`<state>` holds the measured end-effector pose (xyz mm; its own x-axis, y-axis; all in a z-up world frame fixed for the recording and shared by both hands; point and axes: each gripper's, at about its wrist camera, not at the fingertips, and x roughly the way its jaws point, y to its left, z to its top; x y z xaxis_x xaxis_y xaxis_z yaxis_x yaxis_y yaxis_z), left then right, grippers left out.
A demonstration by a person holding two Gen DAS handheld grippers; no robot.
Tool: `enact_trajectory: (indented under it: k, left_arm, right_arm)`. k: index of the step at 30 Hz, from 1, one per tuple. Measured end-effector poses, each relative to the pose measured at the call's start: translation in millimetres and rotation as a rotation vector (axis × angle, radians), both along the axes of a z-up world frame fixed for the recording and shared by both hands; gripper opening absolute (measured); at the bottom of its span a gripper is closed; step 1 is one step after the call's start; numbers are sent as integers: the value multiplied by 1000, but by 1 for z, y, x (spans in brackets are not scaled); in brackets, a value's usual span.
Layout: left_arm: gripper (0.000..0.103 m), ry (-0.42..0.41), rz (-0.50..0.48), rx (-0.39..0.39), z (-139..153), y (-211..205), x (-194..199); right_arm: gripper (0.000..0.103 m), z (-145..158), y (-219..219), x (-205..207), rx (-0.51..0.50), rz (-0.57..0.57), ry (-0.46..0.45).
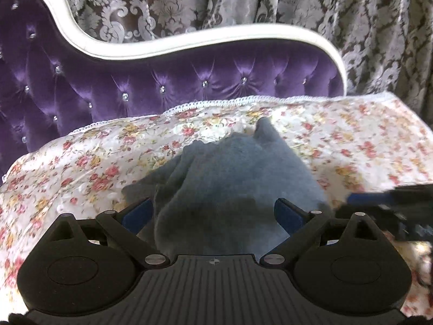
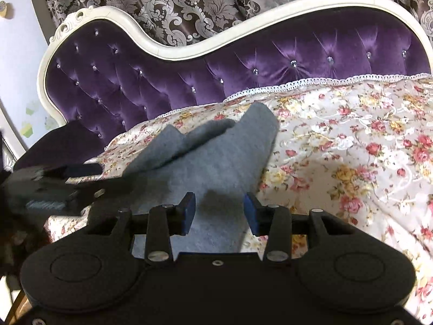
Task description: Fold small clothes
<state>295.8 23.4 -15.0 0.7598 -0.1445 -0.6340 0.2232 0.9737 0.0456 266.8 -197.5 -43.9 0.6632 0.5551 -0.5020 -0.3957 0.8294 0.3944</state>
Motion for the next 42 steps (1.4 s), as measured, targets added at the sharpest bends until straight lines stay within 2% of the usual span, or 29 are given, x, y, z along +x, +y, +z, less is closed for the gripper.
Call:
enact_trajectory:
  k: [3,6,8,9,12,16,19,23,26,30,31,33,35,38,41,42]
  left_arm:
    - [97,29,31,9,-12,5,28]
    - [97,52,195,8,-26,34,59]
    - [98,102,261,-26,-37,59,75]
    - [99,129,281,-66,-43,71,80]
    - [99,166,300,-184,-49,93,81]
    - [99,134,344,-169,-50,103,71]
    - [99,152,349,-228,-54,112,68]
    - [99,145,334,-193,-53,105,75]
    - [100,143,341,-194,-55,105,77]
    - [100,137,343,-181,-56,104,80]
    - [100,137,343,-187,-56,105,80]
    - [99,141,326,-227,-52,111,78]
    - [99,135,306,-270,-43,117,69]
    - [99,108,273,-297,-28,123,48]
    - [100,130,222,-372,-22,128,28]
    - [103,145,205,-393,-22,128,22]
  right_arm:
    - [51,-5,-2,-1,7,8,1]
    - [51,-9,-3,-3,7,19,3]
    - [51,-11,-2,-3,6,24,1]
    - [51,-11,-2,-4,3,25,-1]
    - [54,-9,-3,-2,-10,28,-21]
    - [55,-3,2,5,-39,30,-59]
    - [55,3,13,13,-66,42,-100]
    - [55,9,36,28,-98,81,-154]
    - [56,6,56,47,-169,105,-181]
    - [56,-17,64,93,-263,35,-90]
    - [61,-22,63,105,-271,12,-61]
    - [74,-28,56,123,-240,-32,3]
    - [74,-28,44,130,-183,-68,51]
    - [77,-20,26,118,-109,-96,40]
    - [80,-14,8,100,-50,-75,25]
    - [89,-14,0,93,-21,-68,31]
